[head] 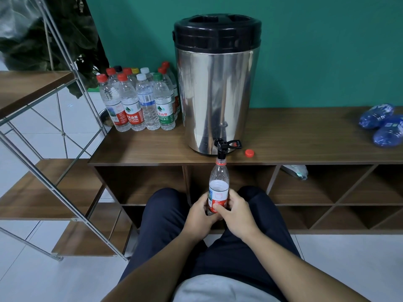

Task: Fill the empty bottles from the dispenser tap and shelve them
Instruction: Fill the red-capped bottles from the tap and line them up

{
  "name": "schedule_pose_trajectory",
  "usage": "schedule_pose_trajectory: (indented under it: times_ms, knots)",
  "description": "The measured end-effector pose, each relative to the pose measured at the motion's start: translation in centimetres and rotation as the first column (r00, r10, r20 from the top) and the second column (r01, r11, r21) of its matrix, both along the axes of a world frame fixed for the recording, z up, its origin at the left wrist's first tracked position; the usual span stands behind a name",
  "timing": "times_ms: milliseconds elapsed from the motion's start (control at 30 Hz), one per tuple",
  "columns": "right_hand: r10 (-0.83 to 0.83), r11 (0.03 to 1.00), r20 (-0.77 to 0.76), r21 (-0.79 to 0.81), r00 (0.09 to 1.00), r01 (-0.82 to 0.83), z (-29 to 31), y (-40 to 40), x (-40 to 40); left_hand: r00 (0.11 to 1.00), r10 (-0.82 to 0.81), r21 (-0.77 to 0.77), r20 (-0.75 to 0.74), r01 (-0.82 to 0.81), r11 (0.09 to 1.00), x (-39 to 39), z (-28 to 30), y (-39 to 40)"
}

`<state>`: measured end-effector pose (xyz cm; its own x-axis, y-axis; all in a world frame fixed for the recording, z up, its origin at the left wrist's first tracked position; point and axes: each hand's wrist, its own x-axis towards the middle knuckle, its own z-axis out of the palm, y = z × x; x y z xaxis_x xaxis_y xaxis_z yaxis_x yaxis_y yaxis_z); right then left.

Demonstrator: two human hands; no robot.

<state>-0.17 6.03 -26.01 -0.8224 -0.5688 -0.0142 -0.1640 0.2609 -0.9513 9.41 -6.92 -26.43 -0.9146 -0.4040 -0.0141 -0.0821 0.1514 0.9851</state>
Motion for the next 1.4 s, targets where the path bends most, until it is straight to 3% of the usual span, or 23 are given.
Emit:
schedule_pose_trajectory:
  times_ms: [1400]
  knots:
    - [-0.004, 1.0, 0.011, -0.007, 1.0, 0.004, 0.37, 0.16, 0.32, 1.0, 0.0, -0.006, -0.015, 0.0, 1.0, 0.11, 0.17, -0.01]
